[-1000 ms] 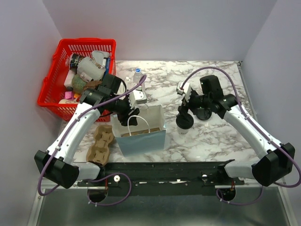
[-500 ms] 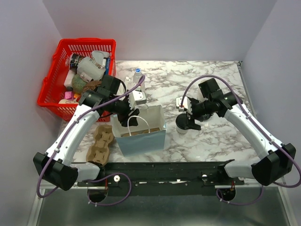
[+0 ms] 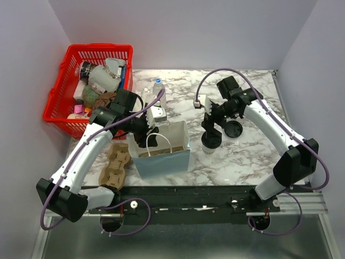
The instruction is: Pack the takeout coffee
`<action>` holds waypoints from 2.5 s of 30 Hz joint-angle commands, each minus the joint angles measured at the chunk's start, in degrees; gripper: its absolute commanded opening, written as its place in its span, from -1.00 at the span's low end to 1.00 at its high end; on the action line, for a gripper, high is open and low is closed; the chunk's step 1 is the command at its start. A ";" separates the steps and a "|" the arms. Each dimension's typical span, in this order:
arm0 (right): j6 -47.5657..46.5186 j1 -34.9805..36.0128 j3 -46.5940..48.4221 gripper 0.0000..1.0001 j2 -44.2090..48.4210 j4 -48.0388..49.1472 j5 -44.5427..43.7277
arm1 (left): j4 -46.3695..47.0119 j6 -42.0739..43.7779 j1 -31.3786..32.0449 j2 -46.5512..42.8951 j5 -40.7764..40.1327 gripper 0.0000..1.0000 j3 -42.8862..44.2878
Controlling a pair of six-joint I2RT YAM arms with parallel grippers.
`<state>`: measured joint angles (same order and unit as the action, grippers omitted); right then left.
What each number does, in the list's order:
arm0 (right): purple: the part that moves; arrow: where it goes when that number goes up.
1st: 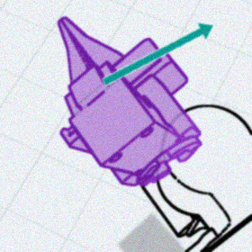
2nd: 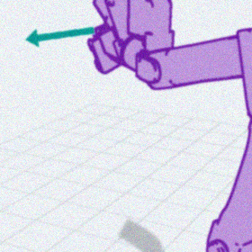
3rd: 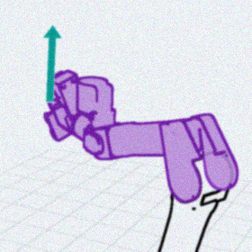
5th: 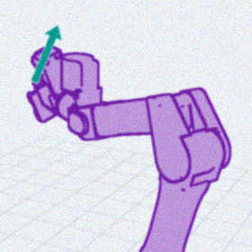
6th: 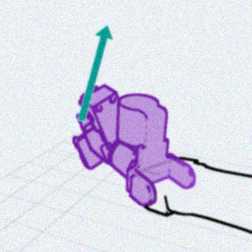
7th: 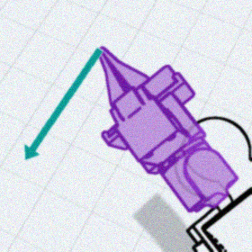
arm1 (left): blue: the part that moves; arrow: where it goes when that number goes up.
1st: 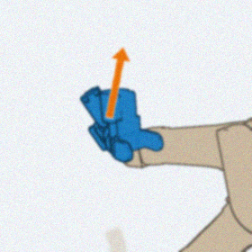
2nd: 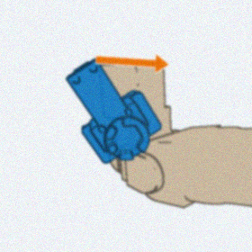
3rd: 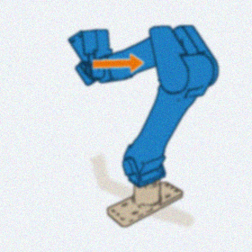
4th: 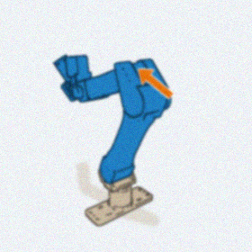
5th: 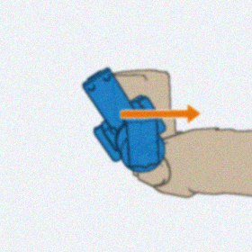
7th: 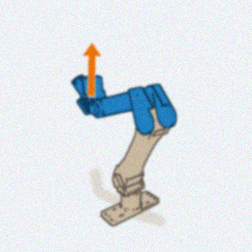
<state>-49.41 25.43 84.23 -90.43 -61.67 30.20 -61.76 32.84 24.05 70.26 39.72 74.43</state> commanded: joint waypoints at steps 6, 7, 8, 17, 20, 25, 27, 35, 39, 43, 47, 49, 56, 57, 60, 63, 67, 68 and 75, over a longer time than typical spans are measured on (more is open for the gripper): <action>28.05 -0.03 -1.25 1.00 2.98 3.40 -10.95 | 1.55 -1.38 -0.24 -1.88 1.41 0.29 -2.63; 28.49 -0.12 -1.69 1.00 2.81 3.22 -11.99 | 1.64 -1.46 -0.24 -1.88 1.41 0.29 -2.80; 28.66 -0.03 -1.87 1.00 2.63 3.40 -12.26 | 1.64 -1.46 -0.24 -1.97 1.49 0.29 -2.98; 29.37 -0.03 -2.05 1.00 -0.88 4.19 -12.79 | 1.55 -1.73 -0.24 -2.76 0.97 0.30 -3.50; 29.63 0.06 -2.57 1.00 -1.32 4.01 -11.92 | 1.81 -1.73 -0.24 -2.85 1.06 0.30 -3.77; 29.98 0.50 -3.45 1.00 -1.68 3.31 -11.74 | 1.90 -1.81 -0.24 -2.94 0.88 0.30 -3.86; 30.25 0.59 -3.72 1.00 -1.50 3.31 -11.83 | 1.99 -1.81 -0.24 -3.02 0.70 0.30 -3.94; 30.69 1.90 -4.33 1.00 -1.85 3.13 -12.88 | 2.25 -1.73 -0.24 -3.11 0.53 0.30 -4.12; 30.95 2.60 -4.33 1.00 -1.85 2.87 -13.85 | 2.17 -1.64 -0.24 -3.02 0.44 0.30 -4.30; 31.30 3.05 -4.86 1.00 -2.11 2.70 -15.25 | 2.17 -1.46 -0.24 -2.93 0.44 0.30 -4.38; 31.13 3.22 -4.95 1.00 -2.20 2.17 -16.57 | 2.17 -1.38 -0.24 -2.94 0.27 0.30 -4.56; 31.13 3.31 -5.21 1.00 -2.20 1.99 -16.57 | 2.08 -1.20 -0.24 -3.02 0.18 0.30 -4.65; 31.13 3.84 -6.09 1.00 -2.12 1.99 -16.83 | 2.08 -1.20 -0.24 -2.58 0.18 0.30 -4.65; 31.04 3.92 -6.00 1.00 -2.20 1.99 -16.92 | 1.99 -1.20 -0.24 -2.50 0.26 0.30 -4.65; 30.69 4.19 -6.09 1.00 -2.20 2.08 -17.36 | 2.08 -1.11 -0.24 -2.41 0.26 0.30 -4.74; 30.16 4.54 -6.35 1.00 -2.29 2.34 -18.41 | 1.99 -1.11 -0.24 -2.41 0.18 0.30 -4.82; 29.46 5.07 -6.44 1.00 -2.20 2.61 -20.26 | 1.99 -1.02 -0.24 -2.58 0.27 0.30 -5.18; 29.37 5.07 -6.53 1.00 -2.20 2.69 -20.70 | 2.08 -1.02 -0.32 -2.58 0.18 0.30 -5.26; 28.32 5.86 -7.06 1.00 -1.94 3.75 -22.46 | 2.25 -1.02 -0.24 -2.85 0.35 0.31 -5.79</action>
<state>-19.75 30.59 78.11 -92.16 -58.50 10.41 -59.13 31.64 24.05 68.45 39.70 69.80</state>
